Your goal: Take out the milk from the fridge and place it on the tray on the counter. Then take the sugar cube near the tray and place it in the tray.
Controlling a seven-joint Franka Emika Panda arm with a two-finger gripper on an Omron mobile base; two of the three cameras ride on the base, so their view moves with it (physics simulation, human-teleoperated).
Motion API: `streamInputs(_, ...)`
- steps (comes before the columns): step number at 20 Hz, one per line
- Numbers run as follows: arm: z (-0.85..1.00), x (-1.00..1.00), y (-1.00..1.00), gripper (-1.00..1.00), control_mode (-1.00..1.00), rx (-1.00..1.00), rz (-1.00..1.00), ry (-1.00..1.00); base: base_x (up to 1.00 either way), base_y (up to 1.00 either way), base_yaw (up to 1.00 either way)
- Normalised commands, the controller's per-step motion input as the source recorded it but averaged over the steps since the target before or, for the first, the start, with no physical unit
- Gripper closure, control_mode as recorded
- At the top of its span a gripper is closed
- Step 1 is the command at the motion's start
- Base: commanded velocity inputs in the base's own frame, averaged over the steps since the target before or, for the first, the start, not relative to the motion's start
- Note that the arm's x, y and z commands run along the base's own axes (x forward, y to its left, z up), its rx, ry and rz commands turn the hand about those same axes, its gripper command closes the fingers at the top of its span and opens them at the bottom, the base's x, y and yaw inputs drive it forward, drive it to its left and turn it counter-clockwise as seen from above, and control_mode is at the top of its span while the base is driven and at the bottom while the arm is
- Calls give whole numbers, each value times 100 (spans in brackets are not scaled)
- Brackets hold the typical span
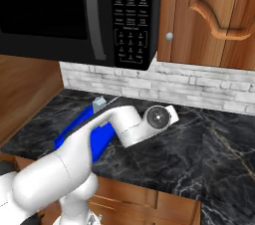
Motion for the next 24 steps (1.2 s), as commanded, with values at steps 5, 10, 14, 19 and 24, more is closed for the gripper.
streamInputs(5,0,2,9,-100,-100,-14,0,51,0,0,0)
streamInputs(10,0,0,3,-100,-100,-14,0,46,0,0,0)
streamInputs(14,-6,-8,2,-100,-100,-9,0,16,0,0,0)
streamInputs(19,-16,-18,0,-100,-100,0,0,4,0,0,0)
streamInputs(24,-14,-18,0,-100,-100,0,0,4,0,0,0)
